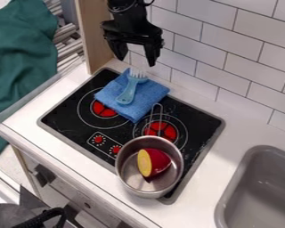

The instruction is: Moved the red object from the pot to the bottom of the left burner

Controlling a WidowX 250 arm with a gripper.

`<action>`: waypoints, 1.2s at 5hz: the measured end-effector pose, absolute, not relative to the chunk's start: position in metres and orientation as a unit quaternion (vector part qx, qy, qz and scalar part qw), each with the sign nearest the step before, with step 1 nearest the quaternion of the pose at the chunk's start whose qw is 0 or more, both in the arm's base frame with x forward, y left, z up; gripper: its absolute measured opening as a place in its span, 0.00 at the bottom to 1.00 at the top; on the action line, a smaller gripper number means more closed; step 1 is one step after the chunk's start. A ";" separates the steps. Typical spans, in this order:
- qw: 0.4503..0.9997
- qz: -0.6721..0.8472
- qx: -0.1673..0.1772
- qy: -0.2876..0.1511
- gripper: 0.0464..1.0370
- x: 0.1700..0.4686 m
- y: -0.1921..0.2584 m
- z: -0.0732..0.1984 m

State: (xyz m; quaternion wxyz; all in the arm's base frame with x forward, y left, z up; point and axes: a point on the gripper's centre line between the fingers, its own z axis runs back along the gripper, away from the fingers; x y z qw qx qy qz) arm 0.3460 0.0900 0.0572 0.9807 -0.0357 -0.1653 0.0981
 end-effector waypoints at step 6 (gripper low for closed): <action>0.982 0.036 0.004 -0.183 0.97 0.267 0.036 0.056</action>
